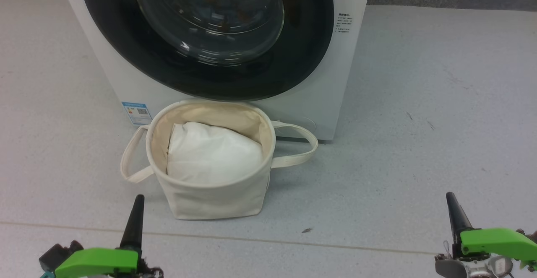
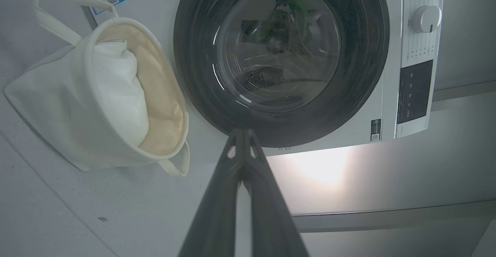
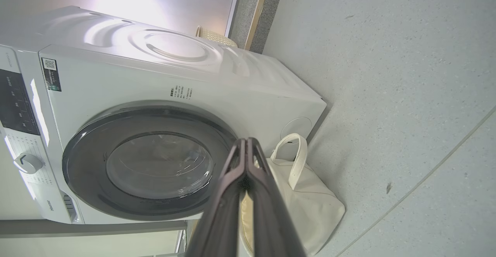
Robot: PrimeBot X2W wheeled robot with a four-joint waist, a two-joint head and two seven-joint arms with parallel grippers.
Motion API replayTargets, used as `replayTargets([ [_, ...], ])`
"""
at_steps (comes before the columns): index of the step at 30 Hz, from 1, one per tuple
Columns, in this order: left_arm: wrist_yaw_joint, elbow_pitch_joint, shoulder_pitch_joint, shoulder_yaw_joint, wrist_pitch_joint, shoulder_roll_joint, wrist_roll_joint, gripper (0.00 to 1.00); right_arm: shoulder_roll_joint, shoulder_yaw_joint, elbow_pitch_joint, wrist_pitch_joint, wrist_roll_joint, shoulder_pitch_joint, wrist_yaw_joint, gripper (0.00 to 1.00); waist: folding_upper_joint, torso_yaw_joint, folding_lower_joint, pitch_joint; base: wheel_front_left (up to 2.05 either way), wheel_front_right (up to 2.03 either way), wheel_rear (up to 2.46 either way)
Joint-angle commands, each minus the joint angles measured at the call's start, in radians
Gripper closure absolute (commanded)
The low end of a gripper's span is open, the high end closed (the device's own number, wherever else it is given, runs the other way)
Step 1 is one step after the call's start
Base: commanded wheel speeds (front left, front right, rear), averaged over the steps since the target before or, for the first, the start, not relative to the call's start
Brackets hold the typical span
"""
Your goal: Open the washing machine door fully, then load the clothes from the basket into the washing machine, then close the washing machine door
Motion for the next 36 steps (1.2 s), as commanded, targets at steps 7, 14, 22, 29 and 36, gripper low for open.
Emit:
replayTargets([
  [7, -0.017, -0.051, -0.015, 0.048, 0.031, 0.013, -0.094, 1.00, -0.008, 0.008, -0.032, 0.029, 0.104, -0.046, 0.000, 1.00, 0.0000, -0.002, 0.0000, -0.003, 0.00, 0.00, 0.00],
  [14, -0.023, -0.061, -0.013, 0.062, 0.051, 0.014, -0.168, 1.00, -0.008, 0.004, -0.032, 0.050, 0.186, -0.048, 0.000, 1.00, 0.0000, -0.003, 0.0000, -0.005, 0.00, 0.00, 0.00],
  [22, -0.029, -0.072, -0.011, 0.079, 0.075, 0.015, -0.253, 1.00, -0.009, 0.000, -0.031, 0.074, 0.279, -0.050, 0.000, 1.00, 0.0000, -0.005, 0.0000, -0.008, 0.00, 0.00, 0.00],
  [29, -0.033, -0.078, -0.010, 0.087, 0.086, 0.016, -0.296, 1.00, -0.009, -0.003, -0.031, 0.086, 0.327, -0.051, 0.000, 1.00, 0.0000, -0.006, 0.0000, -0.009, 0.00, 0.00, 0.00],
  [36, -0.033, -0.078, -0.010, 0.087, 0.086, 0.016, -0.296, 1.00, -0.009, -0.003, -0.031, 0.086, 0.327, -0.051, 0.000, 1.00, 0.0000, -0.006, 0.0000, -0.009, 0.00, 0.00, 0.00],
])
